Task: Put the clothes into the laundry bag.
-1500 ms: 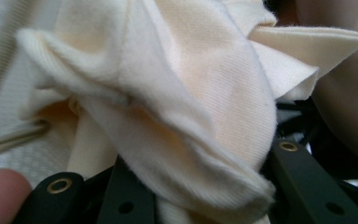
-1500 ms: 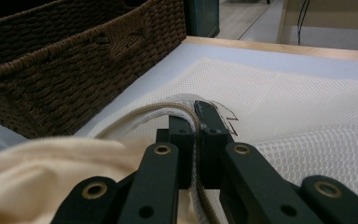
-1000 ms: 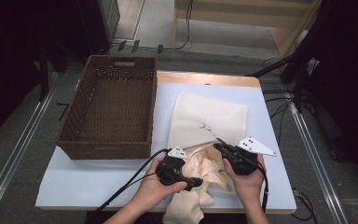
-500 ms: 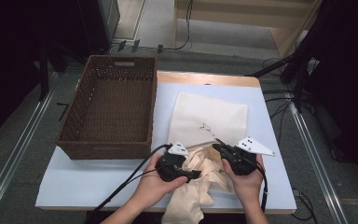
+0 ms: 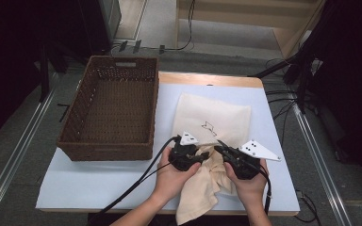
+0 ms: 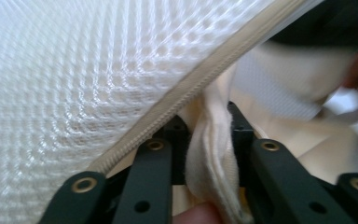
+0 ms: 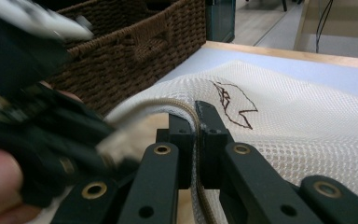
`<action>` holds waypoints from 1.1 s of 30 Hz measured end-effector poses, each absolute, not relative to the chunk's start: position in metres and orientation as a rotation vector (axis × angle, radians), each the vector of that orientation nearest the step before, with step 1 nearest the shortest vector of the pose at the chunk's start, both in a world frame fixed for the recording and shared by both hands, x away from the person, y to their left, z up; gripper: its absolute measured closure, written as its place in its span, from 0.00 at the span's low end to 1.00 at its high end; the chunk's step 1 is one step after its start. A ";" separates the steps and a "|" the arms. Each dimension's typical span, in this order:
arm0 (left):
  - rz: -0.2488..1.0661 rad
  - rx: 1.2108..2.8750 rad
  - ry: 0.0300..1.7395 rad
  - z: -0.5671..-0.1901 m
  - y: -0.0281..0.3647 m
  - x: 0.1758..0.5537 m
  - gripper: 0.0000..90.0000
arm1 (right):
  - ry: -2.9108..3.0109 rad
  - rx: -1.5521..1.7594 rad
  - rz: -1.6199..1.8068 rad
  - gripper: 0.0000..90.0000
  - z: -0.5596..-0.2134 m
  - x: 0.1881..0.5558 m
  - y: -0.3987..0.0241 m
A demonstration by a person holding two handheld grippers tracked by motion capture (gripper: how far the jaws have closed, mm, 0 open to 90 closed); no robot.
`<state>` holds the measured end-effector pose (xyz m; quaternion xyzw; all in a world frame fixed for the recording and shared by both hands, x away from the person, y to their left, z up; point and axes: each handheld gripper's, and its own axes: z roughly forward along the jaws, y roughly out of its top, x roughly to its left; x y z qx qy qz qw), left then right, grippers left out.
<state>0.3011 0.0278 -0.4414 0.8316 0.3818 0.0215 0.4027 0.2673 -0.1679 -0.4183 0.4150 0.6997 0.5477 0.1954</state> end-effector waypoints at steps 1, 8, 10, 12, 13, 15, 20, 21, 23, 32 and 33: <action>0.019 2.148 0.946 -0.446 0.025 0.302 0.70 | 1.966 1.168 1.525 0.97 -0.420 0.268 -0.168; 0.062 2.080 0.903 -0.422 0.039 0.290 0.38 | 1.960 1.191 1.522 0.97 -0.423 0.271 -0.171; 0.076 2.079 0.896 -0.418 0.043 0.285 0.35 | 1.959 1.199 1.522 0.97 -0.424 0.271 -0.172; 0.033 2.092 0.897 -0.419 0.046 0.281 0.30 | 1.959 1.198 1.524 0.97 -0.424 0.271 -0.172; -0.006 2.112 0.890 -0.422 0.045 0.280 0.30 | 1.959 1.199 1.523 0.97 -0.425 0.271 -0.172; -0.031 2.199 0.890 -0.432 0.040 0.280 0.31 | 1.962 1.200 1.517 0.97 -0.425 0.272 -0.171; 0.011 2.285 0.841 -0.443 0.026 0.280 0.56 | 1.980 1.185 1.511 0.97 -0.426 0.272 -0.165; 0.014 2.295 0.829 -0.439 0.024 0.281 0.65 | 1.980 1.184 1.513 0.97 -0.425 0.271 -0.164; 0.013 2.277 0.827 -0.433 0.022 0.283 0.83 | 1.978 1.180 1.520 0.97 -0.424 0.271 -0.164; 0.146 2.102 1.016 -0.438 0.023 0.308 0.79 | 1.956 1.166 1.550 0.97 -0.418 0.266 -0.166; 0.097 2.161 1.010 -0.448 0.020 0.312 0.69 | 1.960 1.171 1.543 0.97 -0.419 0.267 -0.166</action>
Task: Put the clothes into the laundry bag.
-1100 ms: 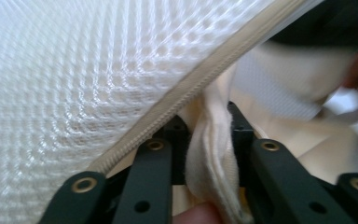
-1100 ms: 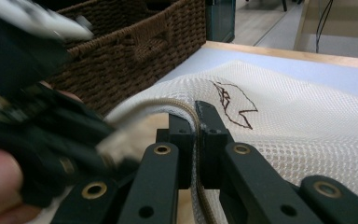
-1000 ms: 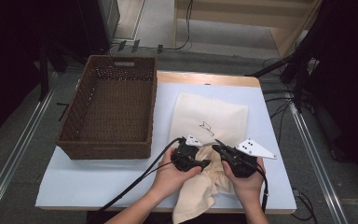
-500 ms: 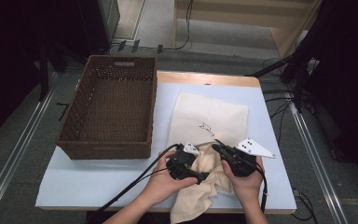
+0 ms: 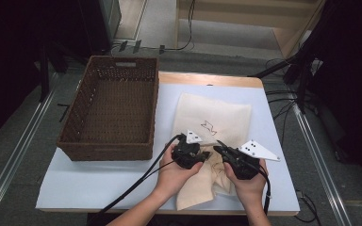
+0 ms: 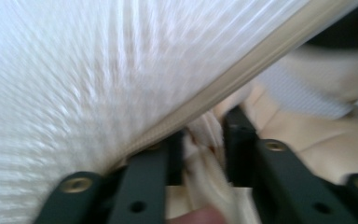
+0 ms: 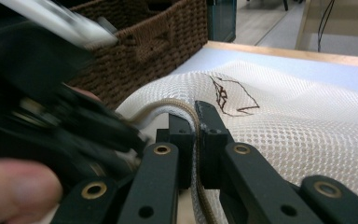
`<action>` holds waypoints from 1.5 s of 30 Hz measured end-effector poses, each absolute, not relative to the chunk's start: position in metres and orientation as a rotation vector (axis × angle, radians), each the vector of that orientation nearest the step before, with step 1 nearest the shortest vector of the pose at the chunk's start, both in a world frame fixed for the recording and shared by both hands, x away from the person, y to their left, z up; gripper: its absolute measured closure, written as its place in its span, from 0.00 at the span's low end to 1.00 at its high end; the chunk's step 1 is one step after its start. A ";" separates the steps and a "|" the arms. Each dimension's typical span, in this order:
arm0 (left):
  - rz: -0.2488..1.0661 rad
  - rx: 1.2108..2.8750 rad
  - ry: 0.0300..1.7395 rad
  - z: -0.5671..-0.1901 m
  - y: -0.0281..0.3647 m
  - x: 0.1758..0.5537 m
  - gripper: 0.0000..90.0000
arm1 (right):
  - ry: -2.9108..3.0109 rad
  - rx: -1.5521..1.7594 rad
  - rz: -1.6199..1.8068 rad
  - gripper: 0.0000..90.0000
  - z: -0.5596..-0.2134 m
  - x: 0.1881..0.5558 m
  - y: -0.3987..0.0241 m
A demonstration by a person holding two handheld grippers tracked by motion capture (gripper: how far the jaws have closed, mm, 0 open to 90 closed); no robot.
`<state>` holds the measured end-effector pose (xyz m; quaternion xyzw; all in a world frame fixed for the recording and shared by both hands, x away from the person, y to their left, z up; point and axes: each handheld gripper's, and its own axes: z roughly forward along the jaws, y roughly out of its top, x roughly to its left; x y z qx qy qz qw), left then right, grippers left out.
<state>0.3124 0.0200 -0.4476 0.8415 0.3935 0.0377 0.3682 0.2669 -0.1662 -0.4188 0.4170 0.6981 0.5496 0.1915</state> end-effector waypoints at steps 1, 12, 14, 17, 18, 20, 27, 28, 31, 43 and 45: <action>0.125 2.160 1.013 -0.449 0.019 0.311 0.61 | 1.975 1.173 1.526 0.97 -0.421 0.268 -0.166; 0.125 2.180 0.825 -0.425 0.020 0.273 0.22 | 1.957 1.211 1.525 0.97 -0.425 0.271 -0.170; 0.163 2.292 0.832 -0.442 0.008 0.271 0.17 | 1.958 1.210 1.523 0.97 -0.426 0.271 -0.168; 0.321 2.375 0.807 -0.461 -0.005 0.268 0.14 | 1.971 1.200 1.514 0.97 -0.426 0.270 -0.164; 0.346 2.380 0.813 -0.461 -0.007 0.267 0.17 | 1.977 1.195 1.506 0.97 -0.426 0.270 -0.163; 0.385 2.369 0.842 -0.457 -0.007 0.268 0.37 | 1.981 1.190 1.504 0.97 -0.426 0.270 -0.162; 0.308 2.196 0.893 -0.440 0.008 0.282 0.72 | 1.971 1.191 1.521 0.97 -0.425 0.269 -0.164; 0.320 2.150 0.903 -0.437 0.010 0.284 0.72 | 1.967 1.189 1.525 0.97 -0.425 0.269 -0.164; 0.339 2.026 0.976 -0.436 0.013 0.290 0.71 | 1.961 1.182 1.538 0.97 -0.423 0.268 -0.164; 0.237 2.109 0.894 -0.427 0.019 0.282 0.28 | 1.955 1.215 1.534 0.97 -0.426 0.270 -0.171; 0.222 2.119 0.883 -0.424 0.025 0.273 0.24 | 1.940 1.229 1.543 0.97 -0.426 0.271 -0.174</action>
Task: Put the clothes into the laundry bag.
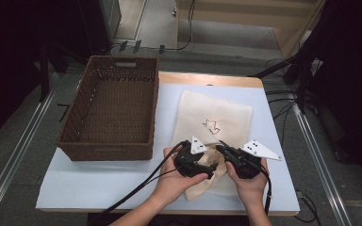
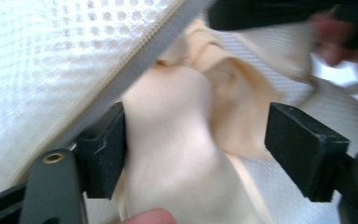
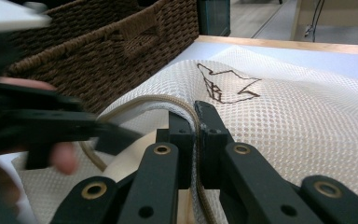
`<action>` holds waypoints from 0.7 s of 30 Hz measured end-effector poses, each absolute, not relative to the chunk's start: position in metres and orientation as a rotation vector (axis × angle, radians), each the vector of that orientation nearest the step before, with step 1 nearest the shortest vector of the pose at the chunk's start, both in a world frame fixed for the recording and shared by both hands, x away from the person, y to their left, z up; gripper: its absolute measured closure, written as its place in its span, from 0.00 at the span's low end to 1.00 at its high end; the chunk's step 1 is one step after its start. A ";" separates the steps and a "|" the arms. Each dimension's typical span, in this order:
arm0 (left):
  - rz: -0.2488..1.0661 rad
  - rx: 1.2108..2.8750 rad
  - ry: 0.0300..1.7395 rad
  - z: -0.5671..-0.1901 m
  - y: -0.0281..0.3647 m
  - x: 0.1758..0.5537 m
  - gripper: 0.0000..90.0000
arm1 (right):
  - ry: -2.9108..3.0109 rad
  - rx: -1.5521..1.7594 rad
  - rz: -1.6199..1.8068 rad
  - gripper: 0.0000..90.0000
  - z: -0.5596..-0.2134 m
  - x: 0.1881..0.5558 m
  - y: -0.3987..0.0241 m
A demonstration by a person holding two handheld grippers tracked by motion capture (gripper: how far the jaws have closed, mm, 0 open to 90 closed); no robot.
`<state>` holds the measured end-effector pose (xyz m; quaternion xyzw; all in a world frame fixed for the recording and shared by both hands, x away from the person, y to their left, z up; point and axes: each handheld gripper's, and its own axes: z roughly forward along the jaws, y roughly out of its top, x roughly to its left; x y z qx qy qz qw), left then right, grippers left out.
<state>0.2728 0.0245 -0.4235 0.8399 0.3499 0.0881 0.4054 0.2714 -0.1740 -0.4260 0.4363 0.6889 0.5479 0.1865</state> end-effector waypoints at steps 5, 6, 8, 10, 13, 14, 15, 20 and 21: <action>0.245 2.360 0.919 -0.453 0.015 0.268 0.21 | 1.938 1.240 1.551 0.97 -0.426 0.272 -0.173; 0.281 2.377 0.918 -0.462 0.013 0.269 0.26 | 1.942 1.239 1.553 0.97 -0.426 0.272 -0.172; 0.368 2.339 0.920 -0.461 0.012 0.266 0.46 | 1.953 1.230 1.550 0.97 -0.426 0.271 -0.168; 0.305 2.293 0.939 -0.456 0.012 0.269 0.79 | 1.959 1.216 1.547 0.97 -0.425 0.270 -0.165; 0.220 2.222 0.919 -0.444 0.009 0.277 0.88 | 1.965 1.200 1.554 0.97 -0.425 0.269 -0.163; 0.222 2.197 0.915 -0.441 0.008 0.279 0.88 | 1.966 1.198 1.557 0.97 -0.425 0.269 -0.163; 0.237 2.163 0.919 -0.436 0.007 0.282 0.88 | 1.965 1.193 1.557 0.97 -0.424 0.269 -0.163; 0.391 2.007 0.973 -0.434 0.000 0.303 0.88 | 1.942 1.204 1.585 0.97 -0.422 0.268 -0.169; 0.417 2.016 0.995 -0.440 -0.003 0.309 0.87 | 1.940 1.205 1.585 0.97 -0.421 0.268 -0.170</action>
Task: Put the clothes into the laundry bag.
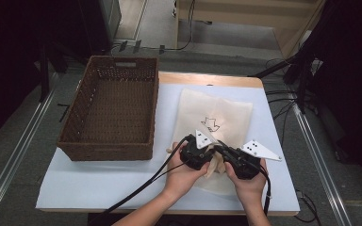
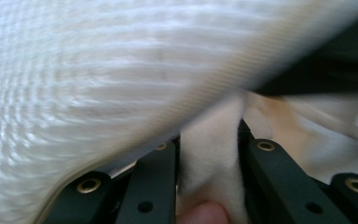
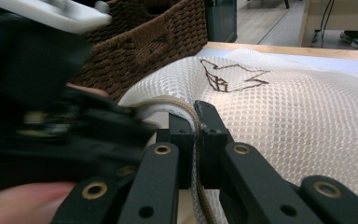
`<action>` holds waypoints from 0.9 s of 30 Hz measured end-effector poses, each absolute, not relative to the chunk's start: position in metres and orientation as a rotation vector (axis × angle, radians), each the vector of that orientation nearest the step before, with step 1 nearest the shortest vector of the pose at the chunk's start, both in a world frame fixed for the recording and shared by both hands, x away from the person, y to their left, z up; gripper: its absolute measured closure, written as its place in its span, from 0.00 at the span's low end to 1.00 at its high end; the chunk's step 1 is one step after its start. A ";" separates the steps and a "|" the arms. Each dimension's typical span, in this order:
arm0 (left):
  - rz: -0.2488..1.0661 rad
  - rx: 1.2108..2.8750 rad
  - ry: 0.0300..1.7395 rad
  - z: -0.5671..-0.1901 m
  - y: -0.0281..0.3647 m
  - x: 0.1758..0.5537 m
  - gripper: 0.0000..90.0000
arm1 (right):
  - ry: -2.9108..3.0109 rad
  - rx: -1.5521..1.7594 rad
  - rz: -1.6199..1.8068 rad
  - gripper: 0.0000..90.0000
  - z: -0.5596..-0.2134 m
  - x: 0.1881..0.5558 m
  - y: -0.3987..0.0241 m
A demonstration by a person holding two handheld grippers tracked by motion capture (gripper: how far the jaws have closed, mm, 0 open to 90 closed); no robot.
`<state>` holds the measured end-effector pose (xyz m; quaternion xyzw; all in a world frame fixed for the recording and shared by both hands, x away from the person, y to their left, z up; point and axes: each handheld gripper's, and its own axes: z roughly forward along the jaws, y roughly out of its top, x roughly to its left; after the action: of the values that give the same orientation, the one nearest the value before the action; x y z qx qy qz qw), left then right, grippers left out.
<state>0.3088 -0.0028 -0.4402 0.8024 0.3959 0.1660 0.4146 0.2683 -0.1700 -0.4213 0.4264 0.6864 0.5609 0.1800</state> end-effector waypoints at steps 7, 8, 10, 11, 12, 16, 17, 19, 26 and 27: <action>0.291 2.120 1.013 -0.455 -0.009 0.319 0.56 | 1.961 1.230 1.548 0.97 -0.428 0.271 -0.171; 0.278 2.110 0.999 -0.448 -0.006 0.314 0.50 | 1.956 1.226 1.545 0.98 -0.428 0.272 -0.172; 0.254 2.100 0.976 -0.440 -0.002 0.306 0.43 | 1.944 1.246 1.559 0.98 -0.428 0.273 -0.175; 0.241 2.099 0.968 -0.437 0.001 0.301 0.41 | 1.938 1.253 1.558 0.97 -0.428 0.273 -0.177; 0.236 2.103 0.967 -0.434 0.003 0.296 0.39 | 1.937 1.255 1.555 0.97 -0.428 0.274 -0.178; 0.234 2.205 0.931 -0.440 0.009 0.278 0.33 | 1.928 1.263 1.555 0.97 -0.428 0.274 -0.181; 0.228 2.221 0.937 -0.444 0.009 0.275 0.33 | 1.925 1.266 1.553 0.97 -0.427 0.274 -0.181; 0.247 2.306 0.920 -0.459 0.003 0.270 0.32 | 1.926 1.271 1.556 0.97 -0.428 0.275 -0.182; 0.312 2.282 0.898 -0.464 -0.016 0.276 0.94 | 1.949 1.264 1.543 0.97 -0.430 0.274 -0.175; 0.290 2.267 0.912 -0.463 -0.018 0.281 0.95 | 1.953 1.258 1.543 0.97 -0.430 0.274 -0.174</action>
<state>0.2810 -0.0183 -0.4631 0.8685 0.3492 0.1111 0.3338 0.2741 -0.1742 -0.4298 0.4440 0.6894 0.5448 0.1754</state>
